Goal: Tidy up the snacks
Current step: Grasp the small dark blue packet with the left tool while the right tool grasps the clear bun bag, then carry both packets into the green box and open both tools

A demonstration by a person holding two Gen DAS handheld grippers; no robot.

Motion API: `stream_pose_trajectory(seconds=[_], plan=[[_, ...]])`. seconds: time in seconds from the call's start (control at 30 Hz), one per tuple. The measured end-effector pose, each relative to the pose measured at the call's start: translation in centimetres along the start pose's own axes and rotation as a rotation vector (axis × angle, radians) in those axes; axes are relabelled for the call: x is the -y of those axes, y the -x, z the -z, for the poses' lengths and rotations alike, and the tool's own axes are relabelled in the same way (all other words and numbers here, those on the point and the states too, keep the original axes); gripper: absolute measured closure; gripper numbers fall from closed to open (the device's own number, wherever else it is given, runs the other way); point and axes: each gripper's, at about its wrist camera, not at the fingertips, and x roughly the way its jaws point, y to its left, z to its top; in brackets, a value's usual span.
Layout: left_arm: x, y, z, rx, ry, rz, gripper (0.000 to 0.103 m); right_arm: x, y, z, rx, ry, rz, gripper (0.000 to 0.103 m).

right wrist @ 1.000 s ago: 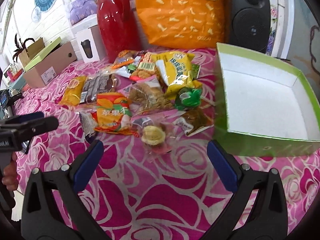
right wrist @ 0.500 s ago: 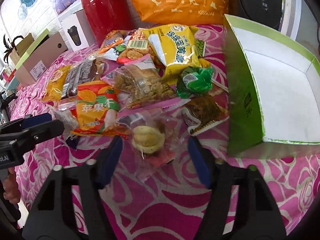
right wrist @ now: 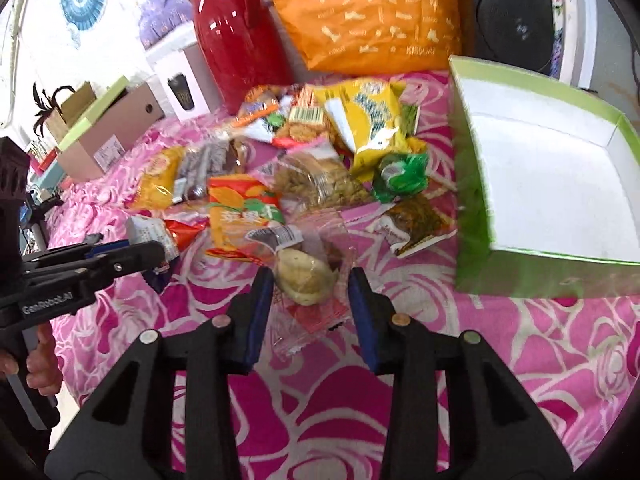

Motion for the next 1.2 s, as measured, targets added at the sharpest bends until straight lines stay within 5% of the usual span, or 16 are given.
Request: stream_pose_trajectory(seconds=[0.33,0.7,1.1,1.13,1.17,1.2], plan=[[7.5,3.5,-3.8,0.098,-0.17,0.135,0.078,4.1,7.2,-0.7,0.179,-0.066,0.146,0.062],[18.1,-1.1,-7.6,0.046,-0.341,0.292,0.078,12.7,10.4,0.4,0.237,-0.237,0.308,0.062],[20.9,-6.6,-8.4,-0.017,-0.376,0.269,0.077,14.8,6.9,-1.1,0.202,-0.202,0.3,0.061],[20.7,-6.8,-8.4,-0.013,-0.374,0.269,0.074,14.7,6.5,-1.2,0.195,-0.179,0.312,0.054],[20.4,-6.9,-8.4,-0.009,-0.368,0.27,0.063,14.6,6.2,-1.1,0.192,-0.16,0.324,0.032],[20.1,-6.9,-8.4,-0.008,-0.361,0.27,0.039,14.4,6.1,-1.1,0.197,-0.137,0.343,0.019]])
